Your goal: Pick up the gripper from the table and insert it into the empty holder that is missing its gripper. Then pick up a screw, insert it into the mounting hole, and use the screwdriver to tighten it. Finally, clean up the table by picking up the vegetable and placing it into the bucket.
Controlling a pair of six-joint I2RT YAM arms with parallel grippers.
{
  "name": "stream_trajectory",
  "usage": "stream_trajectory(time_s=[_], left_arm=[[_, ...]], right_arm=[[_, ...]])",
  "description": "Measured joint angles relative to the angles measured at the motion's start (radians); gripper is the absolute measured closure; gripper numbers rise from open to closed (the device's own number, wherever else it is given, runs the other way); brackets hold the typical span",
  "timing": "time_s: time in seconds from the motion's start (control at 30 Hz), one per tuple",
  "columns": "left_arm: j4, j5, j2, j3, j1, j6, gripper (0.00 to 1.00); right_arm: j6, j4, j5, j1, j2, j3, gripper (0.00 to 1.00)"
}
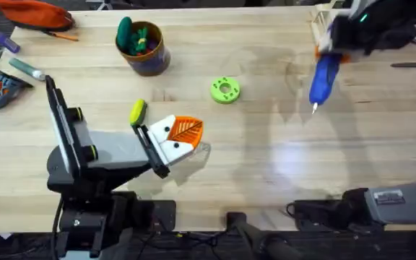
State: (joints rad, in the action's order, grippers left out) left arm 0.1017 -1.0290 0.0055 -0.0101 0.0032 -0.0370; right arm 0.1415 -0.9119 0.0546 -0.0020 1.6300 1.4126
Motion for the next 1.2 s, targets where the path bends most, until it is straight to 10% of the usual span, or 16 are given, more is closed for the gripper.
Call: stream_trajectory(time_s=[0.5, 0.87, 1.2], left_arm=[[0.000, 0.000, 0.000, 0.000, 0.000, 0.000, 0.994], [0.000, 0.000, 0.000, 0.000, 0.000, 0.000, 0.995], [0.000, 0.000, 0.000, 0.000, 0.000, 0.000, 0.995]], right_arm=[[0.001, 0.194, -0.080, 0.203, -0.348, 0.154, 0.977], [0.006, 0.399, -0.475, 0.273, -0.463, 0.156, 0.977], [-0.020, 0.500, -0.513, 0.294, -0.510, -0.001, 0.977]])
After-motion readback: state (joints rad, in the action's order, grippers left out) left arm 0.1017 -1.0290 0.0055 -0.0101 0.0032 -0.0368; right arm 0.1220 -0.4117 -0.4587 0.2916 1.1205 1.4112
